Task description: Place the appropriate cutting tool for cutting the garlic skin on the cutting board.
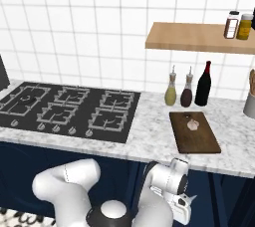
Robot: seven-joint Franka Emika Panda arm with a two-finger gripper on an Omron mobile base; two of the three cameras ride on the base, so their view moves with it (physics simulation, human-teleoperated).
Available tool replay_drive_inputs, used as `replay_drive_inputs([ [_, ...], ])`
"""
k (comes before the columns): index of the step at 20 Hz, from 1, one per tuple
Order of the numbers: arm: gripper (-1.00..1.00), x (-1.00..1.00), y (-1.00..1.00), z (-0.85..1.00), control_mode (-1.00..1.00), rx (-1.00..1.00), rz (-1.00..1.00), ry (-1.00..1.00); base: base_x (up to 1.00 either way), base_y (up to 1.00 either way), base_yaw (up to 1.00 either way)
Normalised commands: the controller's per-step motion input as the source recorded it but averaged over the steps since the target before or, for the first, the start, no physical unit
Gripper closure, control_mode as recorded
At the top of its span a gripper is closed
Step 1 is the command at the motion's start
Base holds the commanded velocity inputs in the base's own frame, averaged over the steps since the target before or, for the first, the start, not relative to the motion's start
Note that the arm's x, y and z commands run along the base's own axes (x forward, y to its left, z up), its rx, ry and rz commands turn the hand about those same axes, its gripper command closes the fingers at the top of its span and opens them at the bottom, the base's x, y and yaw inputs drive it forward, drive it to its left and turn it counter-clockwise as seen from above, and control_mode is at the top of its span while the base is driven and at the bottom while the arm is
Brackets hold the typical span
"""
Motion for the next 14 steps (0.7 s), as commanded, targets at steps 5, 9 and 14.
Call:
replay_drive_inputs([
  [5,1.0,-0.33,0.03,0.68,-1.0,-0.07,-0.16,0.01,0.0,0.0,0.0],
  [9,1.0,-0.54,-0.03,1.0,-1.0,-0.08,-0.2,0.0,0.0,0.0,0.0],
  [14,1.0,-0.33,0.0,1.0,-1.0,-0.15,-0.14,0.0,0.0,0.0,0.0],
])
